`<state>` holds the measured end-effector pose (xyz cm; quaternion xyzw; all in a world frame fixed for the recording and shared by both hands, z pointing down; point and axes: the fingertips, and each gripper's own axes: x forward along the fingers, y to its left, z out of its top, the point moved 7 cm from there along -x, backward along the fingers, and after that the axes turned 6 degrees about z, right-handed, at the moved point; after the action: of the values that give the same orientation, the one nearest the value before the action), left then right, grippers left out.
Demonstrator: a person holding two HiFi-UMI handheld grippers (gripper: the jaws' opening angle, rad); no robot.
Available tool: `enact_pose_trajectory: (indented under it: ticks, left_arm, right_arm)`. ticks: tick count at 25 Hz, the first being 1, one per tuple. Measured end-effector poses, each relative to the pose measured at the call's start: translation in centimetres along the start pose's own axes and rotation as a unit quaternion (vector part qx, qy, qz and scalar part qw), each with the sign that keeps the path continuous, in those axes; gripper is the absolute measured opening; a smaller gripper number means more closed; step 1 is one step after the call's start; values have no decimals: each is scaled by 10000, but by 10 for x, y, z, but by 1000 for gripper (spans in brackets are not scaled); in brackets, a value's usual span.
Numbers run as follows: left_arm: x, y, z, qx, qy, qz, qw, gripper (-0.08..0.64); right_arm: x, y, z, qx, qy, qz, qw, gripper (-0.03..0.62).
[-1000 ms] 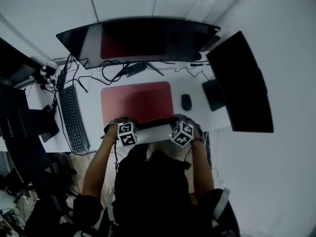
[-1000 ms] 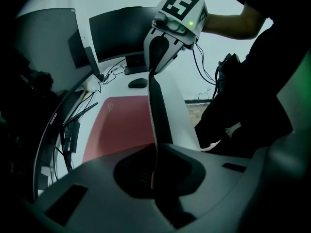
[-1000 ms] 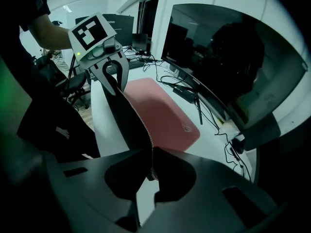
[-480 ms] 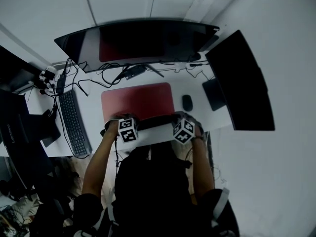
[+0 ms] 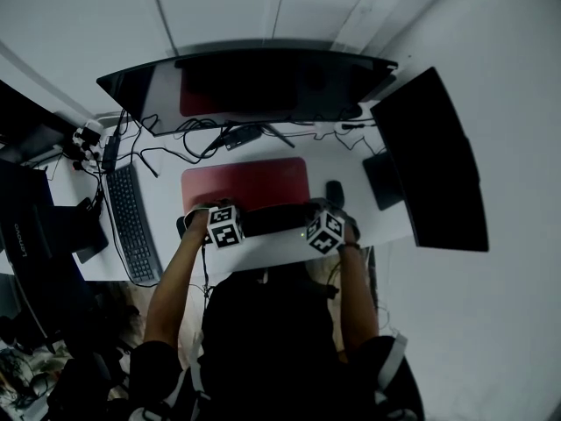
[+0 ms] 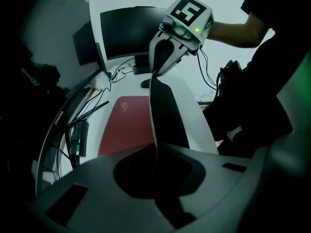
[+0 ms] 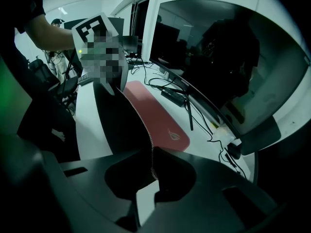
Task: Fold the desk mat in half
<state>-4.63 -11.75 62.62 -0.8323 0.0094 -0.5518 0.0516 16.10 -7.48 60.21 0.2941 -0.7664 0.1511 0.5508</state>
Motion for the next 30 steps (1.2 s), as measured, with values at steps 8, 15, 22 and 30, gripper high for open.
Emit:
enact_pose_trajectory:
  ticks: [8,15,22,30]
  left_arm:
    - [7,44,3,-245,69,196,9995,21]
    - [21,80,0,-355,194,435,9982,21]
    - [30,112,1,-449,250,730,9960,21]
    - [43,144,-2,-496,309,1237,9906,21]
  right_arm:
    - [14,-38,18,-163,-58,192,9997,20]
    - [32,-72,33,-343,-65,325,9989,20]
    - [49,-100,43,-418,-61,442,9981,20]
    - [67,-132,60,-524,-162,326,9980,20]
